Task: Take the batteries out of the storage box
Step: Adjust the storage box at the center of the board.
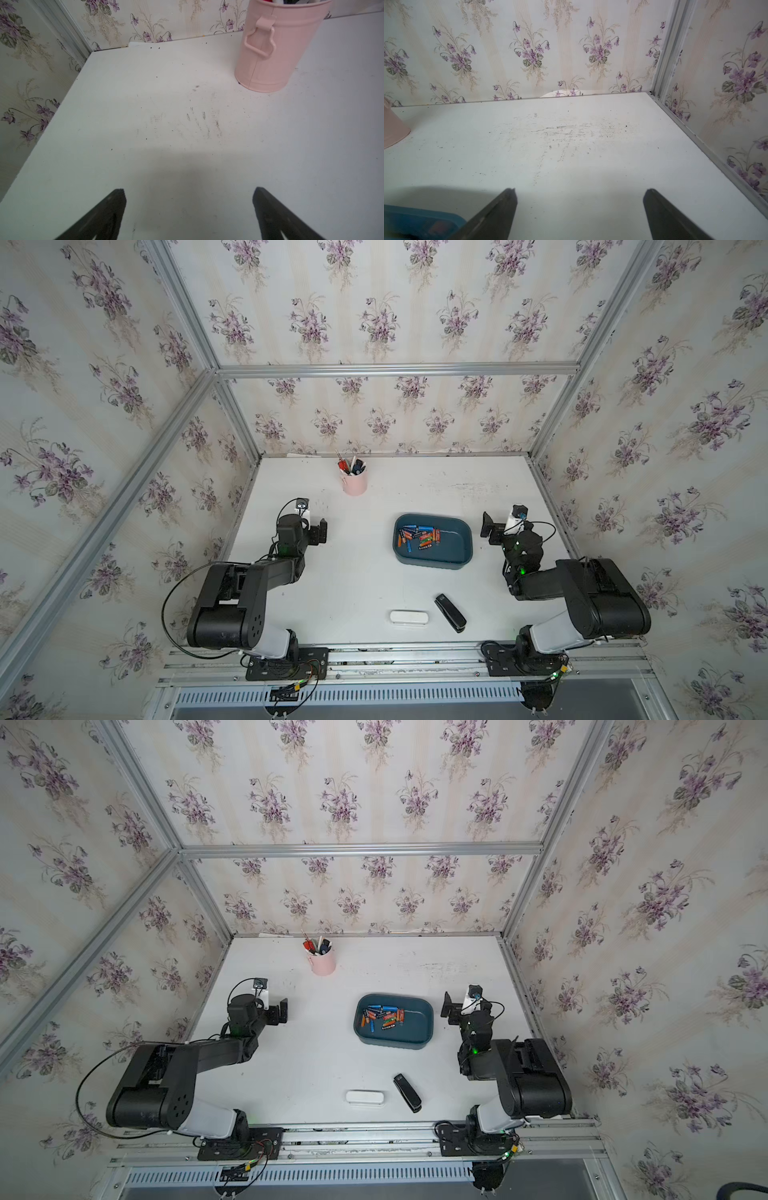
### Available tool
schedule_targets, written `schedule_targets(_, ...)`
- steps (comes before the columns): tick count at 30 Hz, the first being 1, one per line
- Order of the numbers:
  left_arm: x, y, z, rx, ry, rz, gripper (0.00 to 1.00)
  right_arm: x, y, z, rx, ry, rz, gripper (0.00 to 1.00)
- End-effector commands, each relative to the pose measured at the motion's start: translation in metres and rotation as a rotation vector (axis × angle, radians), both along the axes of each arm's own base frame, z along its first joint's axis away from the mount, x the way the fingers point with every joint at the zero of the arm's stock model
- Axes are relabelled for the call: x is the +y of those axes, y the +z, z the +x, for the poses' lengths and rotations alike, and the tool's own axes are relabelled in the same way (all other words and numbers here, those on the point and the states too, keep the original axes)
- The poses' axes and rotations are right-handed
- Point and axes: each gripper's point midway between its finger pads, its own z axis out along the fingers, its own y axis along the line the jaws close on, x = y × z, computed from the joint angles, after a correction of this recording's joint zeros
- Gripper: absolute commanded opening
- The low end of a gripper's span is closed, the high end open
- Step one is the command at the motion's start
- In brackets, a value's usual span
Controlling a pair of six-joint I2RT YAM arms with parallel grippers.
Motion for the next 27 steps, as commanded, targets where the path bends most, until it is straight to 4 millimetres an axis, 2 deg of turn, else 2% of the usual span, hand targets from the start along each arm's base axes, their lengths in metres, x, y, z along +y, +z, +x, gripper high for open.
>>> schedule_targets(1,-0.001,0.01,0.005,-0.043,-0.01,0.007,1.0,-0.001,0.007,0.002,-0.029,-0.004,-0.002,1.0)
schedule_targets(24,-0.001,0.011,0.005,-0.044,-0.012,0.008,1.0,-0.001,0.007,0.002,-0.03,-0.005,-0.004,1.0)
schedule_targets(27,0.006,0.024,0.003,-0.045,0.049,0.023,1.0,0.0,0.017,0.001,-0.041,-0.049,-0.036,1.0)
